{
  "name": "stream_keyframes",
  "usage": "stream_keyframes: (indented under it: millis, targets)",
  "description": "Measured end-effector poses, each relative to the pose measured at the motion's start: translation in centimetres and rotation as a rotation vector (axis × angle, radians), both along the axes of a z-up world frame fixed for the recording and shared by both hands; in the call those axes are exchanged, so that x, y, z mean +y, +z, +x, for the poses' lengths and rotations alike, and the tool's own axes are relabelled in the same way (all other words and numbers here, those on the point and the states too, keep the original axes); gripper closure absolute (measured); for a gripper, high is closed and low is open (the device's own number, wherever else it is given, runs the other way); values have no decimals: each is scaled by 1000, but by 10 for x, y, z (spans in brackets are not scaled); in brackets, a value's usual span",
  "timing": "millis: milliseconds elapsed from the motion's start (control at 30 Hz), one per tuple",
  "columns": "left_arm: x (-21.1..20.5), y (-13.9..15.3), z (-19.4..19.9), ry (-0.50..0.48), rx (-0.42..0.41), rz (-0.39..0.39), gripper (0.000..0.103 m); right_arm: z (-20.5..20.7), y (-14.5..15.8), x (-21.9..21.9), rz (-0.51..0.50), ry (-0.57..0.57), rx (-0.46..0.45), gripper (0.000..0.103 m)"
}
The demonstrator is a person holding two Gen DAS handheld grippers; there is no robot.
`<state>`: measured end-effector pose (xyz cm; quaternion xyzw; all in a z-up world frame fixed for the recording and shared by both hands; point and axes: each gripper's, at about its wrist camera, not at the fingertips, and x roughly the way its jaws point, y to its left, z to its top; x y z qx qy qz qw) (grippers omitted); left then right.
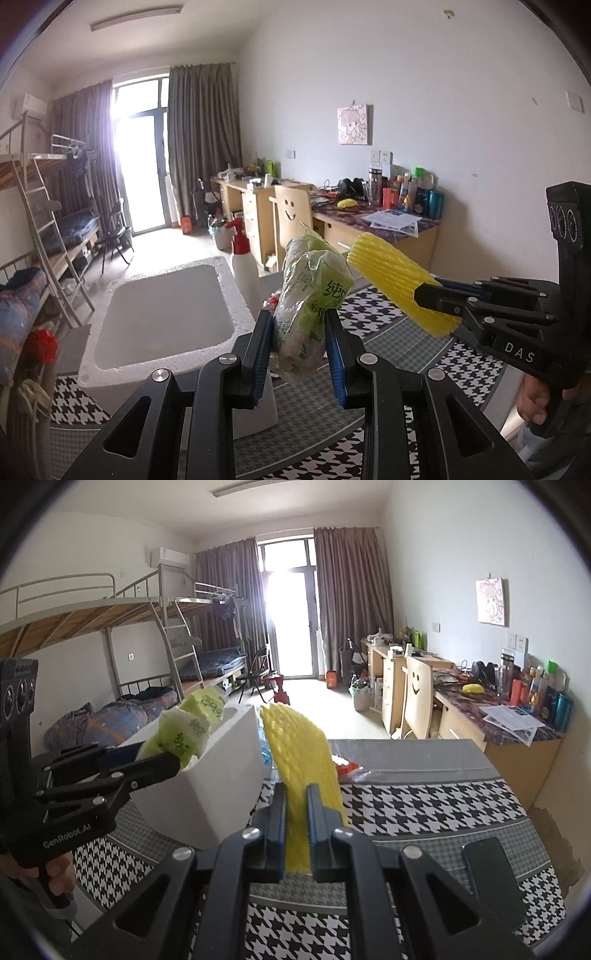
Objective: Organize soft objects
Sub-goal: 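Carry the green pack over the foam box with the left tool while the right follows with the net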
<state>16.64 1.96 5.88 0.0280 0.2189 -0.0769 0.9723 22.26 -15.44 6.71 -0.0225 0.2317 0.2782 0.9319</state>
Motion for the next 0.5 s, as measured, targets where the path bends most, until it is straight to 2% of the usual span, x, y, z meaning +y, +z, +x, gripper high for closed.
stream_keyframes:
  millis: [500]
  targets:
    - [11,13,3,49,-47,1,73,7,13,10,14,24,-27,90]
